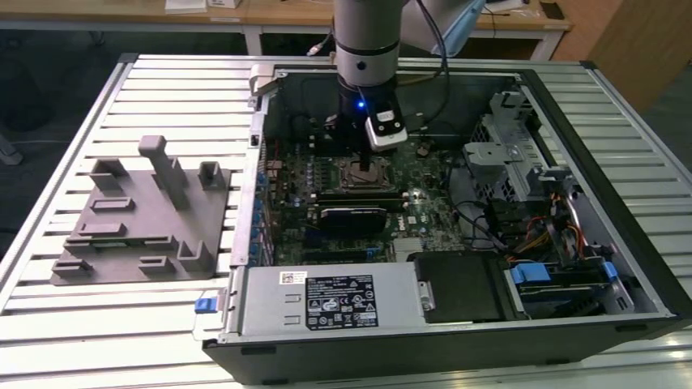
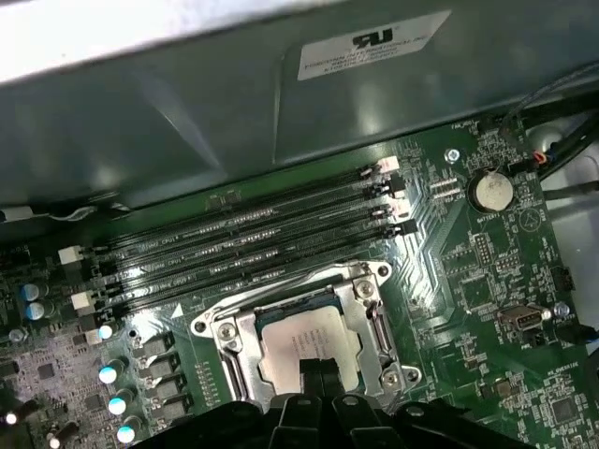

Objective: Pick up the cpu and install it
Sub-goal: 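Install the first cpu locking lever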

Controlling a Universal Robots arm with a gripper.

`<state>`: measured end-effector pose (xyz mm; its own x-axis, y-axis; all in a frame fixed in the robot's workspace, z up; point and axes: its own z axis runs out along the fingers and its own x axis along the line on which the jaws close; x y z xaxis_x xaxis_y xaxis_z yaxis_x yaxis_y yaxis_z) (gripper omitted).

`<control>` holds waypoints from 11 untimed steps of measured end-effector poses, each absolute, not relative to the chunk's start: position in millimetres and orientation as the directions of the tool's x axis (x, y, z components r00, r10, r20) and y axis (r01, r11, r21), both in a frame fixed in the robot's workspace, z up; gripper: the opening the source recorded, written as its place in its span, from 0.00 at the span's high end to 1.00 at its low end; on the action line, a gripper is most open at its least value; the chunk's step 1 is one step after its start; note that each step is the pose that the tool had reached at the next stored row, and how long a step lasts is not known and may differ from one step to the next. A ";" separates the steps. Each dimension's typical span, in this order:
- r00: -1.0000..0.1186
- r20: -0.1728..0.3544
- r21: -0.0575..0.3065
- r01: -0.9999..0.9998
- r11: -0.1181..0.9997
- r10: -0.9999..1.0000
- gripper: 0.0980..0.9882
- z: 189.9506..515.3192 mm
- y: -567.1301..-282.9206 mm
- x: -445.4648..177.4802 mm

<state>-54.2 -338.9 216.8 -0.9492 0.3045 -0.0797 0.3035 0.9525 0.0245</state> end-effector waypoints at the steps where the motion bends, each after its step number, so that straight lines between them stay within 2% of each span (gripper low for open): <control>1: -0.949 -0.080 0.024 0.303 0.953 0.304 0.99 216.8 -338.9 -54.2; 11: -0.949 -0.080 0.024 0.303 0.953 0.304 0.99 233.5 -338.9 -54.2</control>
<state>-54.2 -338.9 233.5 -0.9492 0.3043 -0.0801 0.3034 0.9526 0.0237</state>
